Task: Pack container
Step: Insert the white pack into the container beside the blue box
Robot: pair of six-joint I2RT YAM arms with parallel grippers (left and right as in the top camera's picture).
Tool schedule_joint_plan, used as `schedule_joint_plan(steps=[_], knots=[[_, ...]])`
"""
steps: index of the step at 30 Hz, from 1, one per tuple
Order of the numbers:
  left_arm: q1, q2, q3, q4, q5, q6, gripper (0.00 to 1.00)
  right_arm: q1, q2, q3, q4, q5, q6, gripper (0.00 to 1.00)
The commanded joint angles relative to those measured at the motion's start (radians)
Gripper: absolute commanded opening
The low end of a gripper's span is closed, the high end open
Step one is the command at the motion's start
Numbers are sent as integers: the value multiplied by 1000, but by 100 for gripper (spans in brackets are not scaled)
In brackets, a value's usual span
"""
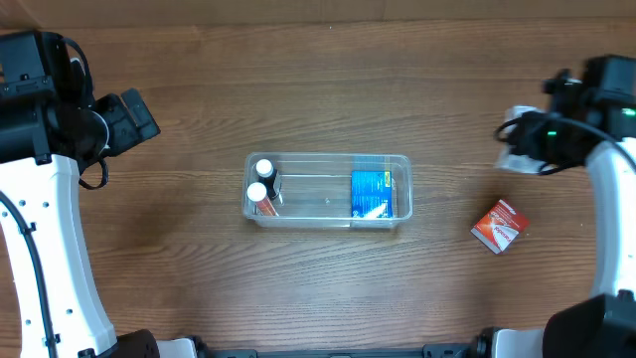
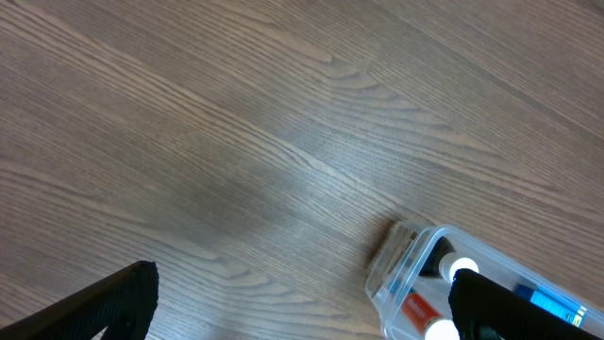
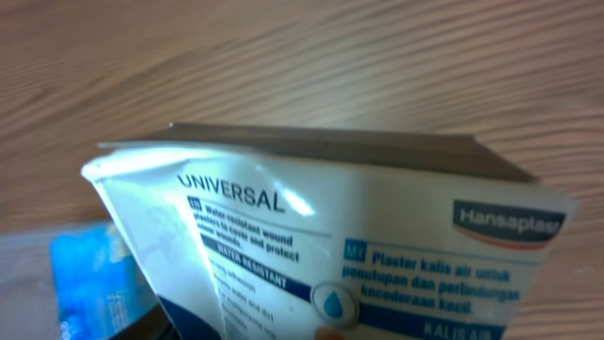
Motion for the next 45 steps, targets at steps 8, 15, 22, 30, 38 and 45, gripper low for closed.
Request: schedule_joint_plan(steps=[8, 15, 22, 30, 38, 45], knots=[[2, -3, -5, -3, 6, 19, 100, 711, -72, 22, 23, 31, 546, 33], [2, -3, -5, -24, 6, 19, 100, 919, 12, 20, 186, 147, 741, 33], [2, -3, -5, -26, 6, 19, 100, 919, 272, 20, 202, 124, 770, 34], [2, -3, -5, -26, 6, 19, 100, 919, 354, 20, 227, 125, 769, 58], [2, -3, -5, -26, -1, 19, 100, 916, 354, 20, 239, 132, 769, 100], [2, -3, -5, -29, -1, 19, 100, 915, 347, 22, 274, 137, 717, 10]])
